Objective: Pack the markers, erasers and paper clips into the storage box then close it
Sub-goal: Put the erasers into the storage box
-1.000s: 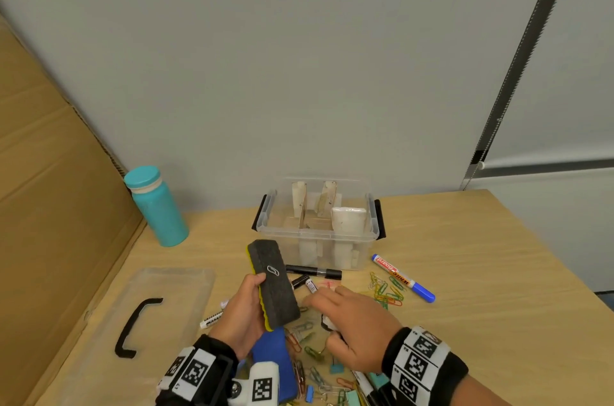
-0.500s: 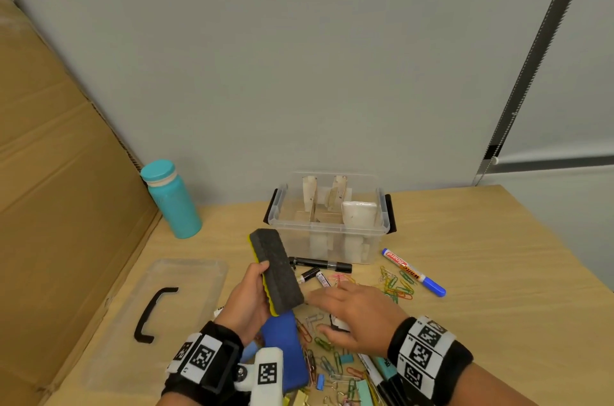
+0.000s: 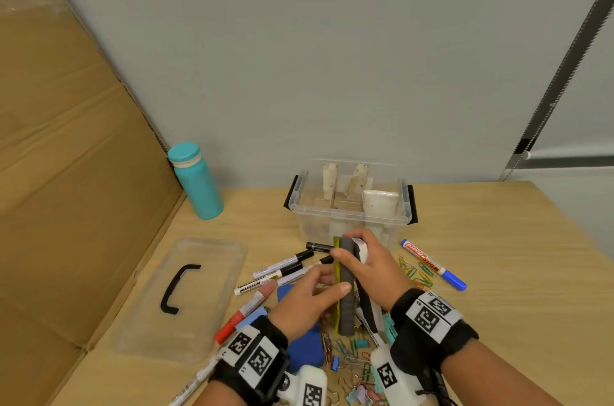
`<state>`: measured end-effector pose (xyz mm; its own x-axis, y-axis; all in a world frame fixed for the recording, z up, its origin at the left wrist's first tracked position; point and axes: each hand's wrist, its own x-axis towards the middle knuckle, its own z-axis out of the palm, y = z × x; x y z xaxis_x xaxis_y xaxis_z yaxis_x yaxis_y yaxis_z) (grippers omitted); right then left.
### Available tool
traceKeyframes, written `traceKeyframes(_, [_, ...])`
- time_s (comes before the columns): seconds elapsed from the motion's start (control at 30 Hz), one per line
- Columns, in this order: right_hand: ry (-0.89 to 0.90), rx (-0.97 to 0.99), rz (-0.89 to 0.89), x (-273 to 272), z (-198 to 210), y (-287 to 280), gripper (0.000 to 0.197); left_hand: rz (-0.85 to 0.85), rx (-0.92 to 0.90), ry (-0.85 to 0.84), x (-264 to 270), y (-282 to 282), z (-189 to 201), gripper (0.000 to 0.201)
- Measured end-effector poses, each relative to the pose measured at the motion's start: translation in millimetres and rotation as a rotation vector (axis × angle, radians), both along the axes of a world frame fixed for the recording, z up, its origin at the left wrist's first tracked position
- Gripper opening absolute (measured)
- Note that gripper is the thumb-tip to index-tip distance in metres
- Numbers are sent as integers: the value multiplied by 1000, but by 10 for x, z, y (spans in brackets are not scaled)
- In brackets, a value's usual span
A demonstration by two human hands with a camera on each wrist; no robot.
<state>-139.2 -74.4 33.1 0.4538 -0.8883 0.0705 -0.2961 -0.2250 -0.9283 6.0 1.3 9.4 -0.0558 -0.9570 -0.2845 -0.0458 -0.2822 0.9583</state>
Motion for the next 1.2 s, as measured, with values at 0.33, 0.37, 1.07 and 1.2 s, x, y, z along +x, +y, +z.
traceKeyframes(0.33, [-12, -49, 10, -89, -99, 54, 42, 196, -132, -568, 181, -10, -48, 52])
traceKeyframes(0.37, [-11, -41, -4, -132, -111, 49, 44, 231, -103, -686, 254, -20, -83, 55])
traceKeyframes(1.07, [152, -169, 89, -351, -53, 129, 47, 278, -4, -661, 473, 22, 19, 55])
traceKeyframes(1.2, [132, -147, 128, -327, -43, 149, 50, 383, -73, -153, 579, 59, 179, 44])
